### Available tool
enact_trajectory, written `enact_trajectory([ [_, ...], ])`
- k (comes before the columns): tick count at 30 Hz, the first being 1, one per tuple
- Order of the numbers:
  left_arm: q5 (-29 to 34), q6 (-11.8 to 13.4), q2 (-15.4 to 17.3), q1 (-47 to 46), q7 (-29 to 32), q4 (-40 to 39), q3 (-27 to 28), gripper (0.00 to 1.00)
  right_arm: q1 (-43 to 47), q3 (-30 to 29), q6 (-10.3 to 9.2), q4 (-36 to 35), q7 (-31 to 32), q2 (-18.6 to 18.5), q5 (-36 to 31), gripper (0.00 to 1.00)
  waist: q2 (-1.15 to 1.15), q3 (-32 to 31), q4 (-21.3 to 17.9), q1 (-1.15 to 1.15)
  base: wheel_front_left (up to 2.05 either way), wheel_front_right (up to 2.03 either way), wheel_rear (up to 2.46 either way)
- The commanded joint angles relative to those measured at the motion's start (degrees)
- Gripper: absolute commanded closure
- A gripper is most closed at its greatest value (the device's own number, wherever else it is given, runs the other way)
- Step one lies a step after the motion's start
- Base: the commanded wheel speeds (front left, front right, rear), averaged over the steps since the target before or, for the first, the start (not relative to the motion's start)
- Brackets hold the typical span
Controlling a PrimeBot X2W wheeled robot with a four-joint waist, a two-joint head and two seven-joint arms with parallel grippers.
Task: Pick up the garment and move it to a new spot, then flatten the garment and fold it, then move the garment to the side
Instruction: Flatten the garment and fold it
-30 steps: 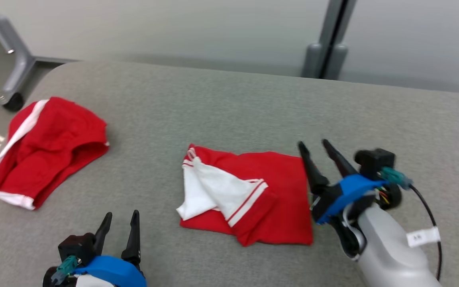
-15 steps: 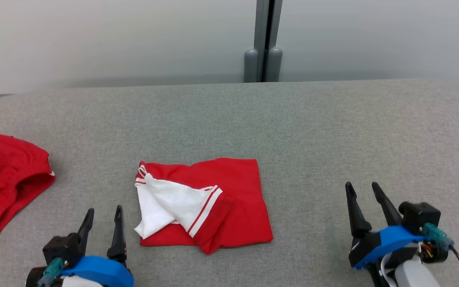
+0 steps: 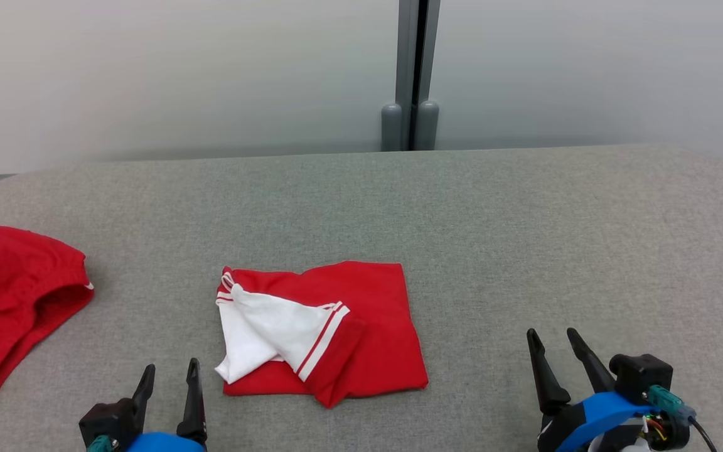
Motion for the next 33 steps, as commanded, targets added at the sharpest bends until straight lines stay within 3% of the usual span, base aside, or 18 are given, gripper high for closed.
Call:
enact_trajectory([
  [1, 0.29, 0.1, -0.17, -1.49, -0.14, -0.08, -0.16, 0.0, -0.51, 0.35, 0.01, -0.36, -0.16, -0.16, 0.07, 0.0, 0.0, 0.79, 0.79, 0.0, 0.0, 0.0, 0.0],
  [3, -0.03, 0.1, -0.05, -1.85, -0.14, -0.21, -0.56, 0.0, -1.57, 1.35, 0.01, -0.4, -0.16, -0.16, 0.15, 0.0, 0.0, 1.57, 1.67, 0.0, 0.0, 0.0, 0.0],
  [4, -0.21, 0.1, 0.03, -2.02, -0.14, -0.25, -0.86, 0.0, -2.23, 1.9, 0.01, -0.44, -0.16, -0.16, 0.44, 0.66, 0.0, 1.93, 2.21, 0.0, 0.0, 0.0, 0.0],
  [5, -0.43, 0.1, 0.13, -2.25, -0.14, -0.26, -1.18, 0.0, -2.79, 2.8, 0.01, -0.36, -0.17, -0.17, 0.86, 1.0, 0.0, 2.35, 2.88, 0.0, 0.0, 0.0, 0.0],
  [13, -2.68, 0.1, 1.2, -4.06, -0.14, 0.56, -3.6, 0.0, -9.11, 8.5, 0.01, 2.53, -0.16, -0.19, 2.15, 1.0, 0.0, 5.24, 9.98, 0.0, 0.0, 0.0, 0.0],
  [22, -5.31, 0.1, 1.22, -5.91, -0.14, 0.83, -5.66, 0.0, -15.24, 12.29, 0.01, 10.98, -0.17, -0.19, 2.0, 1.0, 0.0, 7.22, 17.72, 0.0, 0.0, 0.0, 0.0],
  [28, -6.06, 0.1, 1.25, -5.79, -0.14, 1.07, -5.96, 0.0, -16.21, 21.56, 0.01, 11.47, -0.16, -0.24, 4.62, 1.0, 0.0, 7.21, 18.9, 0.0, 0.0, 0.0, 0.0],
  [33, -6.1, 0.1, 0.95, -5.95, -0.14, 0.99, -5.95, 0.0, -17.15, 33.61, 0.01, 8.91, 0.02, -0.15, 11.3, 1.0, 0.0, 6.94, 18.57, 0.0, 0.0, 0.0, 0.0],
])
